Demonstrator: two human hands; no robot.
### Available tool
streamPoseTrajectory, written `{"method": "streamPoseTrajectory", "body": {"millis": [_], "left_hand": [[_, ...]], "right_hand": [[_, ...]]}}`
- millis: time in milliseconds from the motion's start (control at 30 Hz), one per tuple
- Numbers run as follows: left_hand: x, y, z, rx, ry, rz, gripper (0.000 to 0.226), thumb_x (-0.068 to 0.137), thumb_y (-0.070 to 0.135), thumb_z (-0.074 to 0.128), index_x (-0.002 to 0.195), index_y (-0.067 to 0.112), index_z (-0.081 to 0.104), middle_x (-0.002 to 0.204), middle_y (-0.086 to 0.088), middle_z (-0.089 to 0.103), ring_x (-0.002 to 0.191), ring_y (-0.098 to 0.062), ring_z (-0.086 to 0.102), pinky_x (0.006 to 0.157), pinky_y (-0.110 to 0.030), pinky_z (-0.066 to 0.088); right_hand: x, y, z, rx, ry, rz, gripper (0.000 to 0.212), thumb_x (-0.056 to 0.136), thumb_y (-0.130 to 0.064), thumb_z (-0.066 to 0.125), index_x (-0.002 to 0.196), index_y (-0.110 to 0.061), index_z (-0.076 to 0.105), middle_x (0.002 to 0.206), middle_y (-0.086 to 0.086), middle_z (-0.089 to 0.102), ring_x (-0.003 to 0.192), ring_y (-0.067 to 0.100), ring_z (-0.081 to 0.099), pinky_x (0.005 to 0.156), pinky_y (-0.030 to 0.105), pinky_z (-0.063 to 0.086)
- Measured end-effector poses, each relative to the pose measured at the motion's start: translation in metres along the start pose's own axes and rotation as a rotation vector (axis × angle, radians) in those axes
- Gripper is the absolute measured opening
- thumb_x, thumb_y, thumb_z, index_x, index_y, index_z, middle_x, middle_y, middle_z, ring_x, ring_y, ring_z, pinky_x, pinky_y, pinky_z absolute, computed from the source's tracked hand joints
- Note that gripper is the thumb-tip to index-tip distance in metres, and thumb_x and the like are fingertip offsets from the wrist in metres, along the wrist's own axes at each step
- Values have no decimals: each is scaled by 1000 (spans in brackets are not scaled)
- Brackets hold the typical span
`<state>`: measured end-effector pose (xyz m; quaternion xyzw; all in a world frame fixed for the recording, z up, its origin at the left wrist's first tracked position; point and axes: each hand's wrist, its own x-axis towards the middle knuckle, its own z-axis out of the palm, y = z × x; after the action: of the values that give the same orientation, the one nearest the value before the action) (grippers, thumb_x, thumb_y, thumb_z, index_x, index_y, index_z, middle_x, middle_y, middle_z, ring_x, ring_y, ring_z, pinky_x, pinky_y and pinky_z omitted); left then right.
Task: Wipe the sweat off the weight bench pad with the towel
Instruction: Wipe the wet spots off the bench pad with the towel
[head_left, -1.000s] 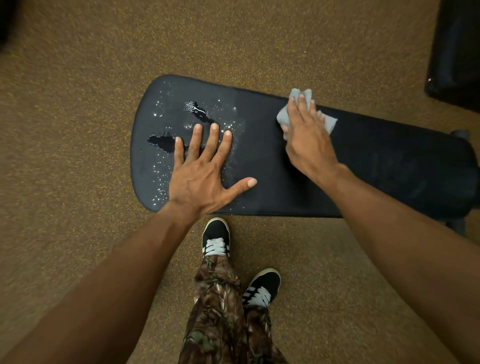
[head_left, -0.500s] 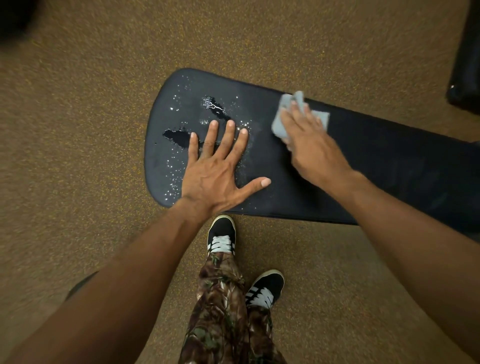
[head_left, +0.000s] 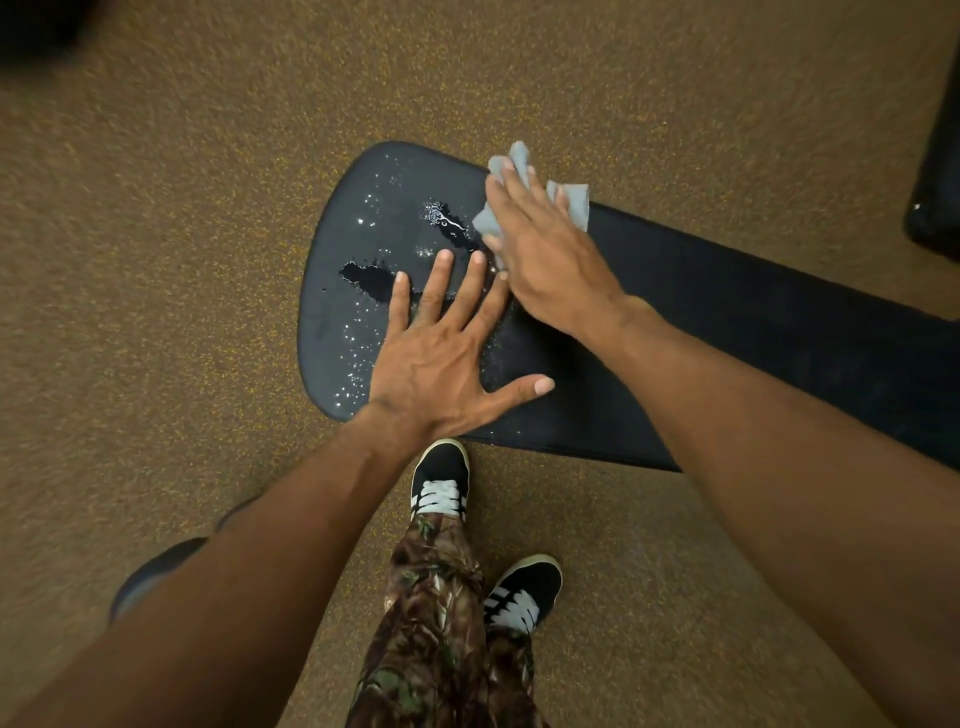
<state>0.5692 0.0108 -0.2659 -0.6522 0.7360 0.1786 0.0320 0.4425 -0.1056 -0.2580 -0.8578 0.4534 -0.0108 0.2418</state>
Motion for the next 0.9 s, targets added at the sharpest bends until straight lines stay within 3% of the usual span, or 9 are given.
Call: {"method": "streamPoseTrajectory", "body": {"millis": [167, 400, 567, 700, 900], "left_hand": [[-1, 0, -4, -11, -21, -5, 113, 72, 98, 8, 160, 28, 1, 167, 1, -4, 152, -27, -15, 120, -60, -4], [0, -1, -2, -23, -29, 6, 113, 72, 98, 8, 159, 27, -2, 167, 0, -8, 151, -27, -19, 119, -61, -6], [1, -2, -1, -33, -30, 13, 115, 71, 98, 9, 159, 26, -2, 167, 0, -6, 151, -28, -18, 119, -61, -5], [0, -2, -5, -32, -34, 16, 115, 72, 98, 9, 160, 25, 2, 167, -1, -4, 152, -28, -15, 119, -60, -4], [-1, -1, -6, -38, -45, 15, 113, 75, 96, 10, 160, 23, 3, 167, -2, -5, 152, -28, -16, 119, -60, -2]], "right_hand": [[-53, 40, -16, -123, -42, 40, 65, 98, -3, 45, 156, -9, 17, 164, 11, 10, 152, 27, 3, 123, 42, 8], [-7, 7, -5, 2, 110, 271, 52, 106, -21, 33, 153, -1, 22, 161, 18, 18, 151, 33, 7, 123, 47, 8], [32, -12, 12, 7, 99, 103, 50, 107, -24, 32, 151, -1, 27, 160, 18, 23, 151, 34, 10, 123, 47, 6], [-5, 15, 4, -126, 5, -114, 57, 99, -11, 43, 153, -2, 25, 161, 17, 20, 150, 33, 14, 123, 47, 10], [-61, 53, -25, -192, -47, 99, 62, 97, 0, 46, 154, -7, 24, 162, 14, 19, 151, 28, 11, 123, 39, 7]]}}
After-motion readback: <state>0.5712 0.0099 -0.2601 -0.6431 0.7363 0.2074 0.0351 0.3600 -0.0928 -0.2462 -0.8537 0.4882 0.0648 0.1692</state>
